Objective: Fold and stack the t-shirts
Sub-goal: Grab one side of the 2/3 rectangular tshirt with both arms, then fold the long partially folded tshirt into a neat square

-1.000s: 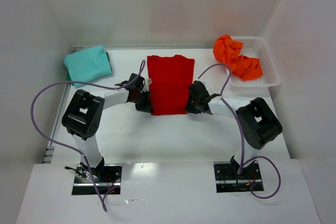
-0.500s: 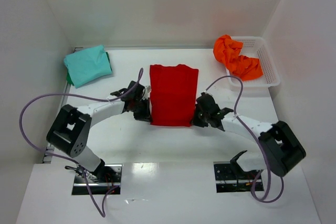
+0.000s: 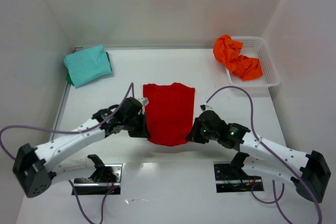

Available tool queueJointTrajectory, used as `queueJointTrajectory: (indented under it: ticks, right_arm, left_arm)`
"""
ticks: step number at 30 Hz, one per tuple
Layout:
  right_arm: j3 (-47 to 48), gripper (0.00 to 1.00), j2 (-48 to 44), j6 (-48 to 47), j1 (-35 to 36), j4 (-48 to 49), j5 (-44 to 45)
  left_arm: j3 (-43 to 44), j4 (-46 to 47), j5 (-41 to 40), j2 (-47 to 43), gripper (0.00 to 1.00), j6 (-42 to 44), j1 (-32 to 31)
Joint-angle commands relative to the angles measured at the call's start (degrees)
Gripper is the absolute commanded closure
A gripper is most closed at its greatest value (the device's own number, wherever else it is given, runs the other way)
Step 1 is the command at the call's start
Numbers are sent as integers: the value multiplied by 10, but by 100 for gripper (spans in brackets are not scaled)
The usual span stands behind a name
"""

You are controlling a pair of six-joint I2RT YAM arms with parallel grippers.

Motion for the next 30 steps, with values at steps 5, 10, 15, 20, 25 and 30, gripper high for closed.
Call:
queueJointTrajectory:
  ticks: [5,10,15,20,25,30]
  right_arm:
    - [70,100,-62,34,17,-72,56]
    - [145,100,-13,0,5,-69,126]
    - [177,100,28,-68,-65,-9,128]
    - [217,100,99,-116,-116,44,100]
    - [257,100,172,-142,-137,82,93]
    - [277,100,215,-153,-177,121,88]
  left_arm:
    - [50,-108,-83,-106,100,-62,-2]
    - [90,-109,-136,-70,100,-57,-2]
    - [138,-78,-189,-29,100,-28,9]
    - [155,-33,-157,46,100,18,56]
    - [186,-13,-127,99,100,59,118]
    - [214,13,-108,135,100,101,171]
